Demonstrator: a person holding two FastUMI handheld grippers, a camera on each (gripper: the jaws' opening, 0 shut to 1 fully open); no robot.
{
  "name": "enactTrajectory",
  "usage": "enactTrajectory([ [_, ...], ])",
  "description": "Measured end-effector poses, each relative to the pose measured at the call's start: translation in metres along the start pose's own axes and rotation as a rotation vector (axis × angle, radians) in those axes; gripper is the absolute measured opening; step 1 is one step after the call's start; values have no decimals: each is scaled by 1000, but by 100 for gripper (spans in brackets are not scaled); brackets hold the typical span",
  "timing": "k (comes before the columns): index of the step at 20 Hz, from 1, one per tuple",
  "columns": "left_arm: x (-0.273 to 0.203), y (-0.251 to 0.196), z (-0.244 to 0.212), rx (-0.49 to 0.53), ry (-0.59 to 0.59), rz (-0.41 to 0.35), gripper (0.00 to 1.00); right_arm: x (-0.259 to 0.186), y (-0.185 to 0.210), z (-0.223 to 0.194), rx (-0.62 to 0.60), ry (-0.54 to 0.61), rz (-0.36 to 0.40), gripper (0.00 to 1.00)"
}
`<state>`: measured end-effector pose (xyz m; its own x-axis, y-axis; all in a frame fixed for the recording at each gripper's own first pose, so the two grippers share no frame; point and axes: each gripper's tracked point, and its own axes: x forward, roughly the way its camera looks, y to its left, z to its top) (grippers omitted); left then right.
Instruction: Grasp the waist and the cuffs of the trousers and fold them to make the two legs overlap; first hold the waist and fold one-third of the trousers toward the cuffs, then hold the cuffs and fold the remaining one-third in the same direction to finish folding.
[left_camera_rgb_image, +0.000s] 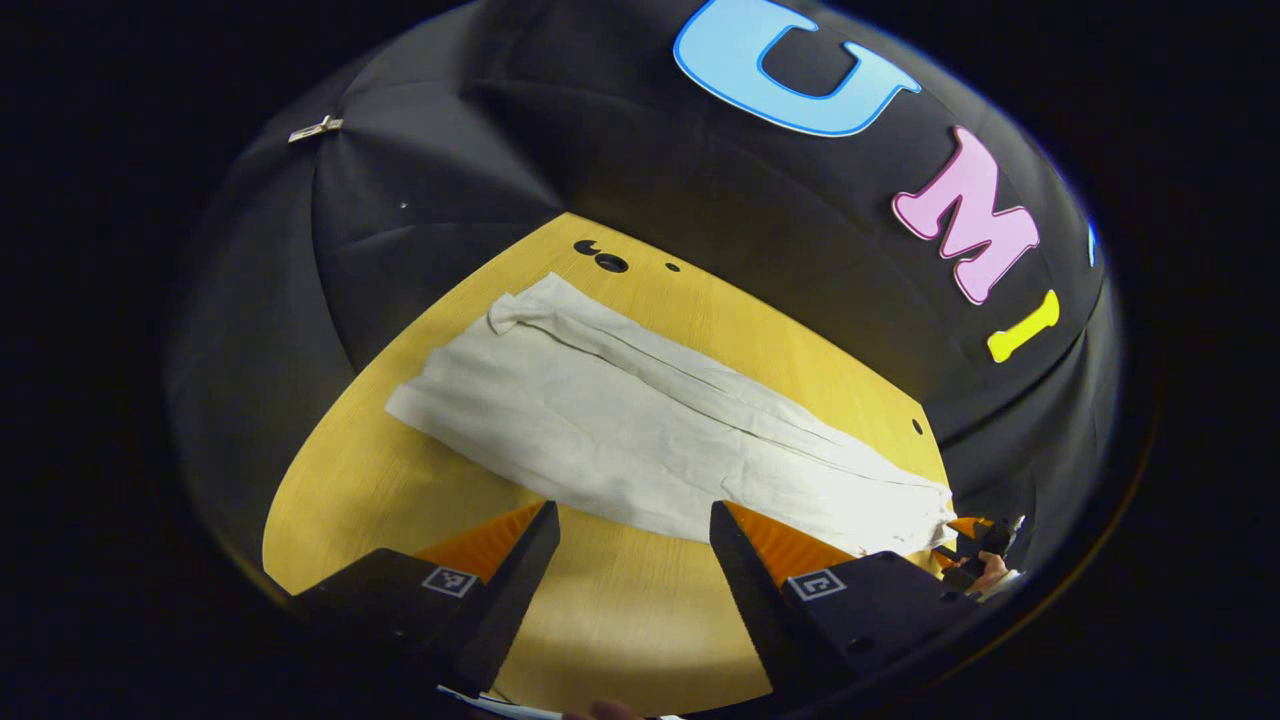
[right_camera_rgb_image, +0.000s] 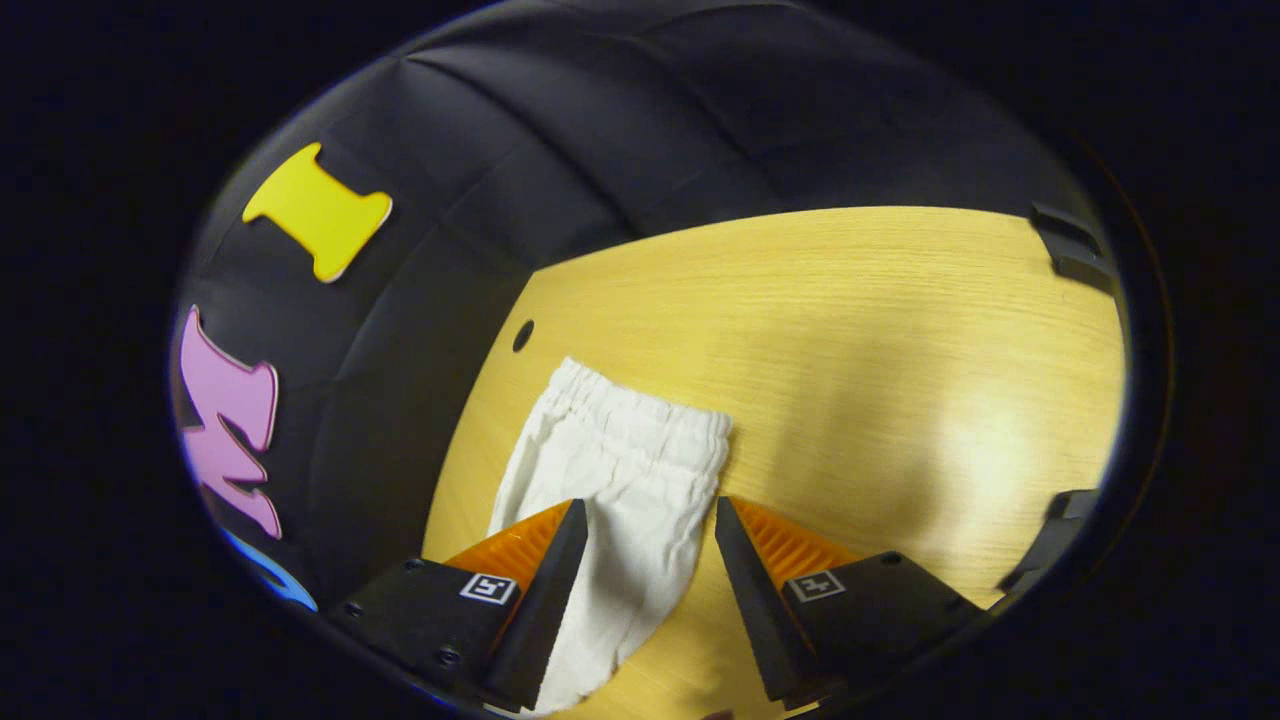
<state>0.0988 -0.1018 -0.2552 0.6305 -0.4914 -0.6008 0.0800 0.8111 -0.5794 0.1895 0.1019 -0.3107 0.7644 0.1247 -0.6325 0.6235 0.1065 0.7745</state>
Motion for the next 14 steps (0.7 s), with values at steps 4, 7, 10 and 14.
enactTrajectory([
  [4,9,4,1,-27,-7,19,96,33,-1,2,18,-36,30,47],
  [7,23,6,10,-76,-44,15,96,31,-4,1,-21,-43,64,15],
  [10,41,5,11,-175,-74,-11,96,8,20,16,-100,-98,161,8],
  [14,52,11,0,-241,-77,-39,96,-37,83,23,-180,-171,286,8],
])
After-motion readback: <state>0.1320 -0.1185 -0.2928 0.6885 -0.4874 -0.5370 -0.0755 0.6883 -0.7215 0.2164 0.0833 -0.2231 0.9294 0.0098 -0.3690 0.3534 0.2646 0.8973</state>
